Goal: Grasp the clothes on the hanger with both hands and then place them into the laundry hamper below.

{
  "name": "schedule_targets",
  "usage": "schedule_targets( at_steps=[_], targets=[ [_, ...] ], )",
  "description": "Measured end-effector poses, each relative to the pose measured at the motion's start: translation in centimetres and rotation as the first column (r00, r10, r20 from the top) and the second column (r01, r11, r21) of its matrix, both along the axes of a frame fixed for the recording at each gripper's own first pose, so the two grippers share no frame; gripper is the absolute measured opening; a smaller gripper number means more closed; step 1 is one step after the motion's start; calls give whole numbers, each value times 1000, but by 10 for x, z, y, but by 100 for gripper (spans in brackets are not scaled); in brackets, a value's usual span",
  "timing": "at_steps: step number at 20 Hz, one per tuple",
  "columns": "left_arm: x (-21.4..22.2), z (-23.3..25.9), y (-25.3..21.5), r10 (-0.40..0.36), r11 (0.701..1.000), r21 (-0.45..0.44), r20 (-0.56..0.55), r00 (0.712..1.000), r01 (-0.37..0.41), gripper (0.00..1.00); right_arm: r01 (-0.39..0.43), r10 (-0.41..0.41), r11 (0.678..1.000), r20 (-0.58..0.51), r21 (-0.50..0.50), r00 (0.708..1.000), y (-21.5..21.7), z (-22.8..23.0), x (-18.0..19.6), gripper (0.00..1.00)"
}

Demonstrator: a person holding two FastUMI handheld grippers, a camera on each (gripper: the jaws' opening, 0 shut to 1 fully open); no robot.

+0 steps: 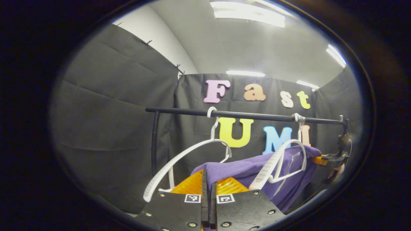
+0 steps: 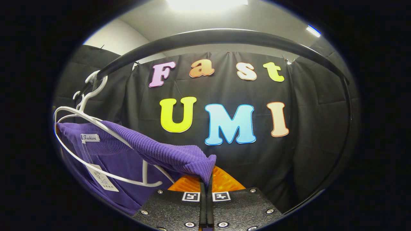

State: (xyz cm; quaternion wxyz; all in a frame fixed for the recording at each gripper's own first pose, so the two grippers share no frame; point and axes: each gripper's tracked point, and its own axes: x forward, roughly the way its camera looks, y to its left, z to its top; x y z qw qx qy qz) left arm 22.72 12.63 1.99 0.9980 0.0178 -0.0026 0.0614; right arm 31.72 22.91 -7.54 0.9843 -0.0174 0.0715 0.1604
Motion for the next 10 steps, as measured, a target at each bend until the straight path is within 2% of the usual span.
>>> schedule_targets(
  at_steps=[2, 3, 4, 10],
  targets=[
    [2, -7, 0, -6, 1000, -20, 1, 1000, 6, 2, -5, 5, 1000, 1, -14, 1000, -1, -4, 2, 0],
    [-1, -12, -1, -10, 1000, -27, 5, 1000, 10, 10, -6, 6, 1000, 0, -19, 1000, -1, -6, 3, 0],
    [-2, -17, -4, -12, 999, -33, 6, 1000, 13, 2, -6, 6, 1000, -2, -22, 1000, -2, -7, 4, 0],
    [3, -58, -26, -9, 997, -82, -38, 999, 6, 2, 13, -13, 999, -12, -30, 1000, -15, -18, 12, 0]
  ],
)
